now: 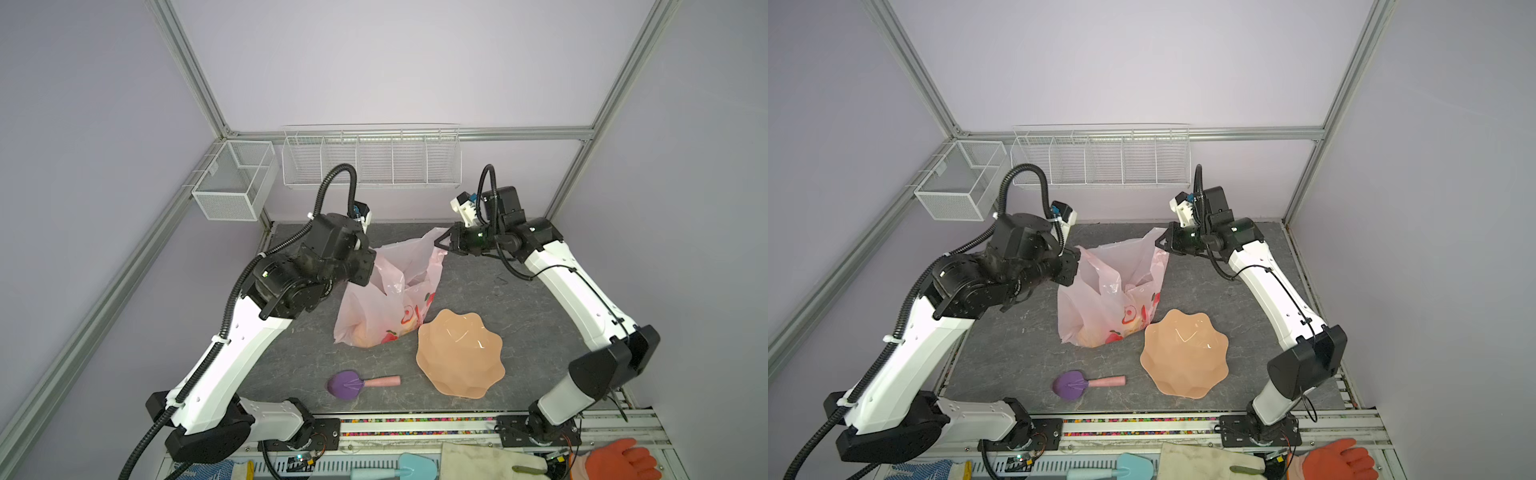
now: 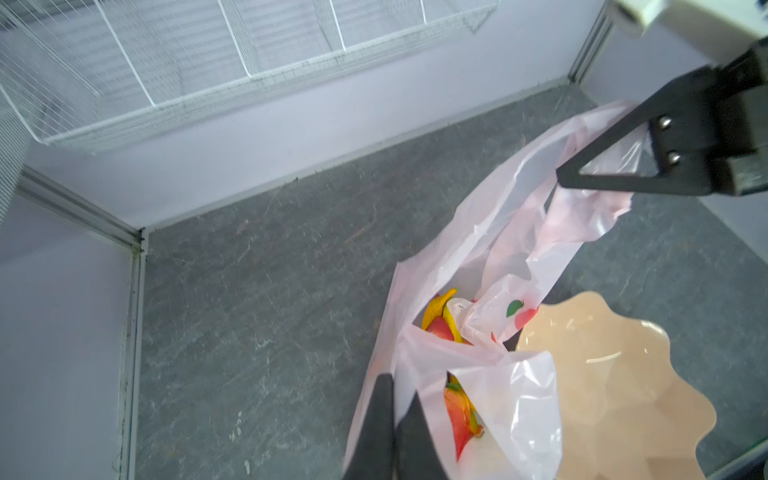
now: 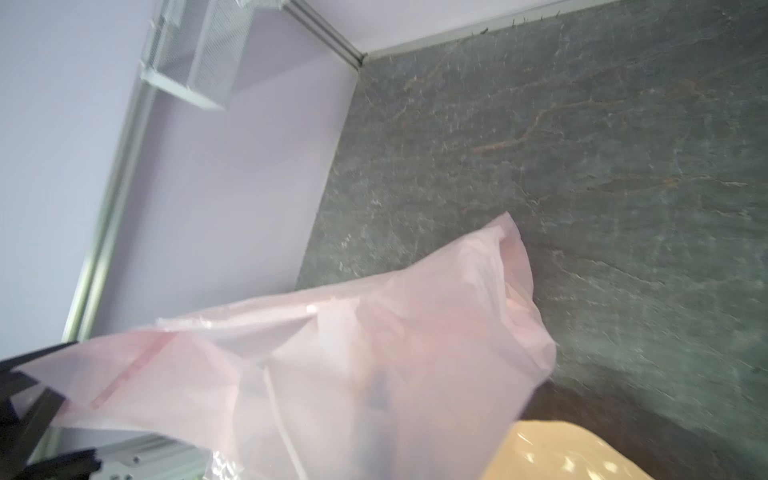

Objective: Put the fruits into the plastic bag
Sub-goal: 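Raise the pink bag by both handles with both grippers, spreading them apart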

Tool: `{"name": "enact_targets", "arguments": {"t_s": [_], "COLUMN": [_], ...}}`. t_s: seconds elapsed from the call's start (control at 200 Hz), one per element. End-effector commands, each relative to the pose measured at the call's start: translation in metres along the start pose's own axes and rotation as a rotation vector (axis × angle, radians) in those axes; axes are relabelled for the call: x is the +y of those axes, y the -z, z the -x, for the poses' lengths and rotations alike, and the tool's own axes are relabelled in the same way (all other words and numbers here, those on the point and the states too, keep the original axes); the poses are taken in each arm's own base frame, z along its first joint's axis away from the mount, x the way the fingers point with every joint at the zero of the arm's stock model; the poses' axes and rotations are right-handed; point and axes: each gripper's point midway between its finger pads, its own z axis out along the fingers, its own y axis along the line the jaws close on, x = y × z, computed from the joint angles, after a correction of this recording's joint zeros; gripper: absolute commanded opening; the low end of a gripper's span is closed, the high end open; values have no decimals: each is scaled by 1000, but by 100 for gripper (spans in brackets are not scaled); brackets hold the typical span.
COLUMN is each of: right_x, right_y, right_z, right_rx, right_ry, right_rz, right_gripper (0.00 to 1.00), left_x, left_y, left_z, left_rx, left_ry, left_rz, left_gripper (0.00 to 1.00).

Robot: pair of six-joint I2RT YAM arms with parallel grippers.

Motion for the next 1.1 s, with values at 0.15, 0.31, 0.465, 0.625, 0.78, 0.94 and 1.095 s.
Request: {"name": "enact_targets", "arguments": {"t_s": [0.15,0.31,0.465,0.625,0.78,0.94,1.095], "right_x": [6,-26,-46,-69,-99,-132,-153], "right_y": [71,129,163,195,214,218,207], "right_z": [97,125,131,131,126,119,109], "right_rx": [-269,-422,-491,-546,-567,-554,-523], "right_ry": [-282,-351,-364,-353,-355,-359,-387], "right_rz": [178,117,68,-25,-131,-224,-230], "right_gripper": [7,7,7,7,7,7,7], "left_x": [35,29,18,11,-1,-10,-17], "left_y": [8,-17,-47,-89,-128,-157,-179], "left_z": [120,158,184,192,190,183,172], "left_rx": [-341,-408,-455,-451,-428,-404,-361], "left_ry": [92,106,126,163,208,227,230], "left_rz": [-32,-111,-186,-230,-294,-325,-342], "left_gripper": [0,0,0,0,0,0,0]}}
